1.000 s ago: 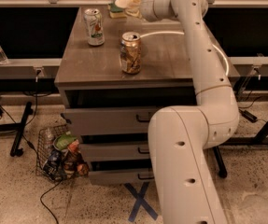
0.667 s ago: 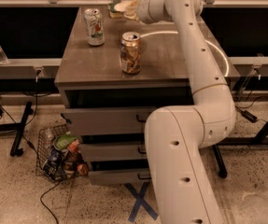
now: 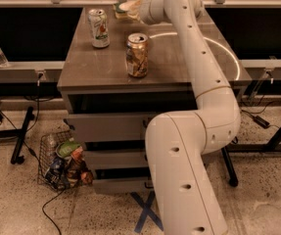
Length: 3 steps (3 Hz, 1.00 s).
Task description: Move paper bowl near sponge
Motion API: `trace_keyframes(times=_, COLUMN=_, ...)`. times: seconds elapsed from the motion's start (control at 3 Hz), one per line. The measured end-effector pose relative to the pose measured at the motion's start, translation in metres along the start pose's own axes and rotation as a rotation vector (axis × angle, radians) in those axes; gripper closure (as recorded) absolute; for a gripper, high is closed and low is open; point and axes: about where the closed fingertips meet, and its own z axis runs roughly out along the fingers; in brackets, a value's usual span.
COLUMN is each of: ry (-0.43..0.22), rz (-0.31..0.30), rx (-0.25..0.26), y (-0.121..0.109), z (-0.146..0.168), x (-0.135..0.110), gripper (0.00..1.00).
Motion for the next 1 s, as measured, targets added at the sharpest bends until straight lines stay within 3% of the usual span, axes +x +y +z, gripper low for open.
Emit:
trace_keyframes(times=0.33, ry=0.021, rz=0.059, rx=0.019, y=-0.003, z=0.002, x=0.009, gripper=0.85)
trace_keyframes(times=1.0, ry=0.053, rz=0.145, rx=0.022, y=0.000, z=0.000, x=0.030, gripper=0.36)
